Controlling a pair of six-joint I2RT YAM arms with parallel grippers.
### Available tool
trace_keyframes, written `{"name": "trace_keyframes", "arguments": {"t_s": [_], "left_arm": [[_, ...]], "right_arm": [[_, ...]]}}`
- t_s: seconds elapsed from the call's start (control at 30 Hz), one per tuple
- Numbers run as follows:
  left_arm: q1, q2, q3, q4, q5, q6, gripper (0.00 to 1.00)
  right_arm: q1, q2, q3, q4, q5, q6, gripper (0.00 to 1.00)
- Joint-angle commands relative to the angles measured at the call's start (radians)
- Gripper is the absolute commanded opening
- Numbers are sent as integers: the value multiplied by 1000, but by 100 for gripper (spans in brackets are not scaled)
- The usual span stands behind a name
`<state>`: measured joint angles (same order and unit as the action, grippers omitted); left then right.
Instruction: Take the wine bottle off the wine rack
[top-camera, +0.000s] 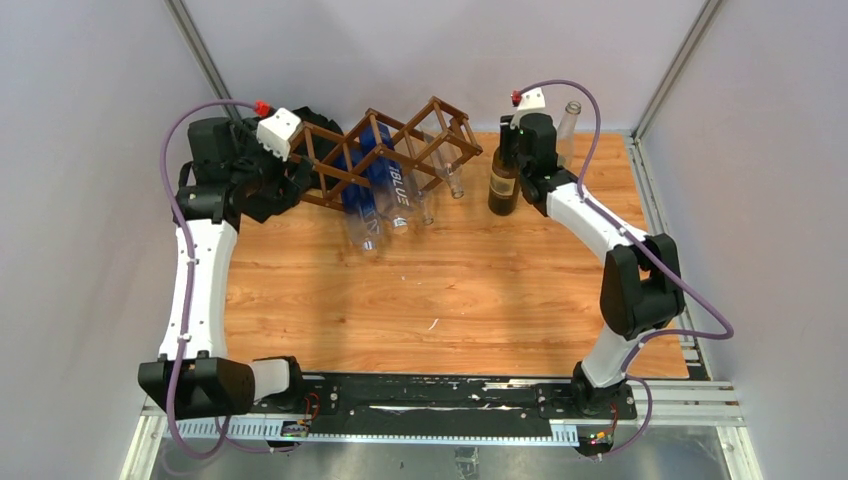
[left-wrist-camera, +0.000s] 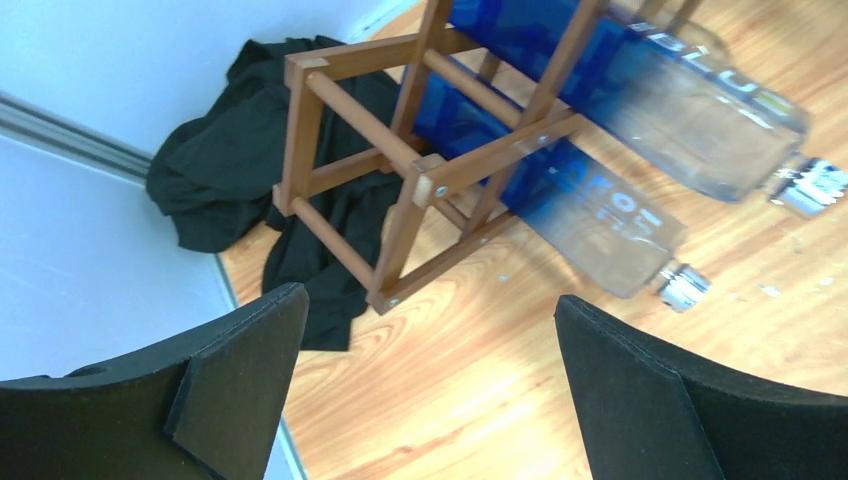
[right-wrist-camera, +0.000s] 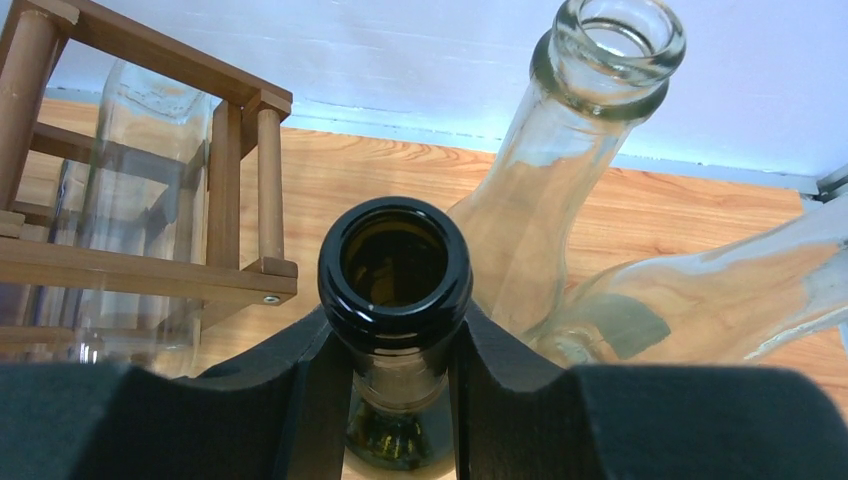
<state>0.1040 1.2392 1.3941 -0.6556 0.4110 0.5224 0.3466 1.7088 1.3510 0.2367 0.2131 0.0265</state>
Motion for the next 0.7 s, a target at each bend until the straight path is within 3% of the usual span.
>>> {"name": "trace_keyframes", "arguments": {"t_s": [0.0, 0.23, 0.3, 0.43, 0.5, 0.67], "left_arm": [[6, -29, 40, -98, 97, -67, 100], [6, -51, 61, -126, 117, -88, 100], [6, -57, 65, -139, 122, -91, 100], [6, -66, 61, -150, 126, -90, 100], [6, -69, 59, -156, 126, -87, 100], [7, -81, 59, -165, 127, -91, 100]], "right_arm": [[-14, -28, -15, 171, 29, -49, 0], [-12, -94, -122, 231, 3, -34, 0], [-13, -112, -142, 219, -1, -4, 15], [-12, -151, -156, 177, -13, 44, 68], [-12, -163, -138, 142, -24, 58, 84], [-11, -203, -95, 34, -32, 86, 89]]}}
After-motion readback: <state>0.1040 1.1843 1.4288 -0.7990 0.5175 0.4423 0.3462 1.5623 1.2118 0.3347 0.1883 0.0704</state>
